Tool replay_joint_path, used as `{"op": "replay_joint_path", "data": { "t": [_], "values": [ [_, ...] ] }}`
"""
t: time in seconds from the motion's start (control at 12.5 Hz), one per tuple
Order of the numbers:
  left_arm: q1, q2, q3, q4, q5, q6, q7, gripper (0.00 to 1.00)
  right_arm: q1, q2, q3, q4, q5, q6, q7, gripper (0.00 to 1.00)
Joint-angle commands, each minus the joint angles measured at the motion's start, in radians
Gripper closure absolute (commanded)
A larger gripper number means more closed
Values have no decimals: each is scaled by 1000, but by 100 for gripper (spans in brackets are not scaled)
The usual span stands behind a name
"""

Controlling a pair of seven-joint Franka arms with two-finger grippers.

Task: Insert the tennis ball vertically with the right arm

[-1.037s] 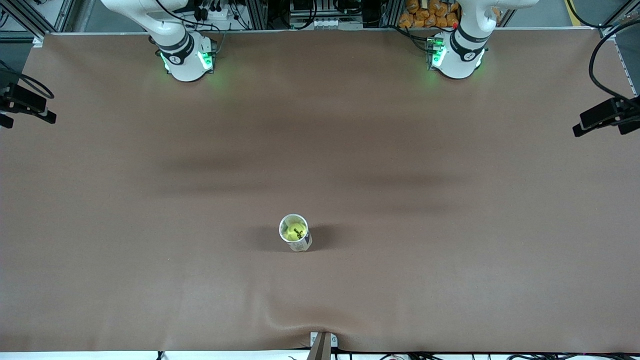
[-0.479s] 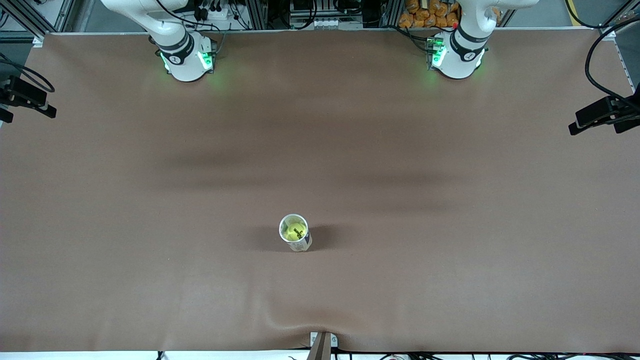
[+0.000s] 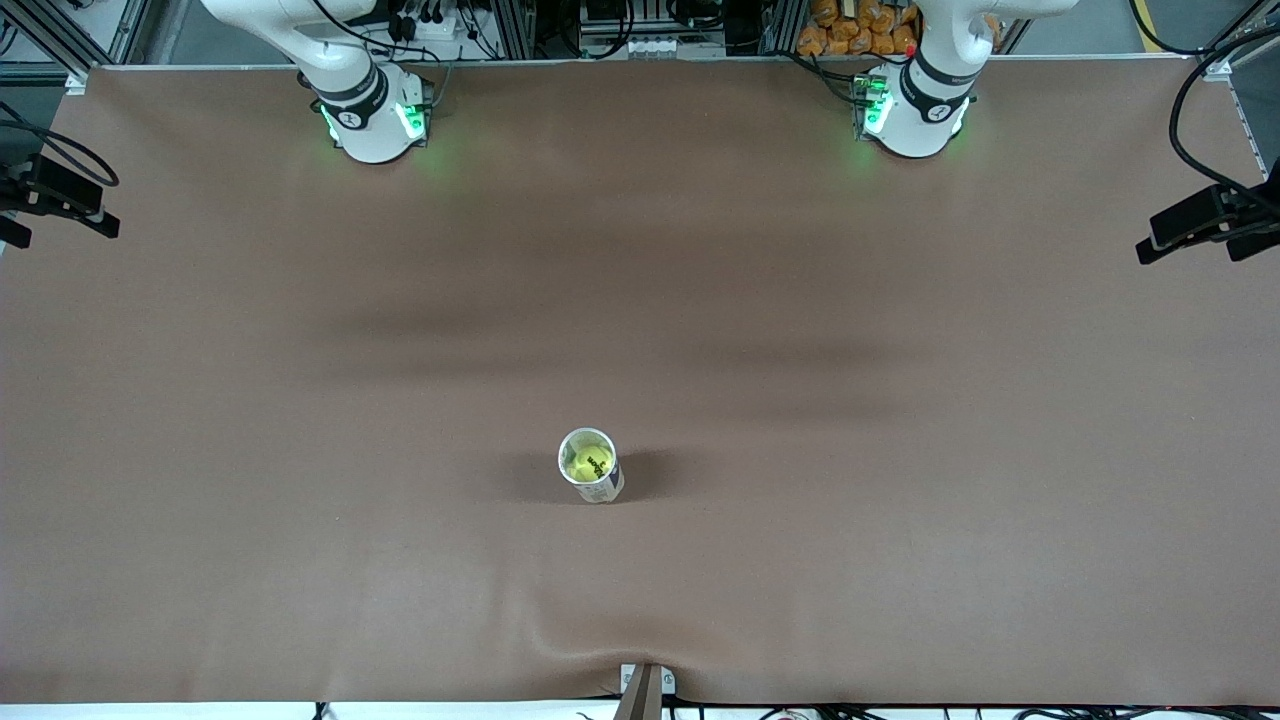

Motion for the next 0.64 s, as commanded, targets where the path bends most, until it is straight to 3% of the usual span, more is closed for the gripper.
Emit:
{"op": "replay_joint_path", "data": {
  "t": [0.0, 0.16, 0.56],
  "values": [
    [-3, -110, -13, -144, 45, 66, -4, 0, 8, -21, 1, -12, -23, 11, 5, 0],
    [2, -179, -32, -244, 62, 120, -5, 0, 8, -18, 0, 11, -24, 9, 5, 0],
    [6, -182, -33, -246, 62, 99, -2, 0, 6, -10, -2, 34, -26, -3, 10, 0]
  ]
}}
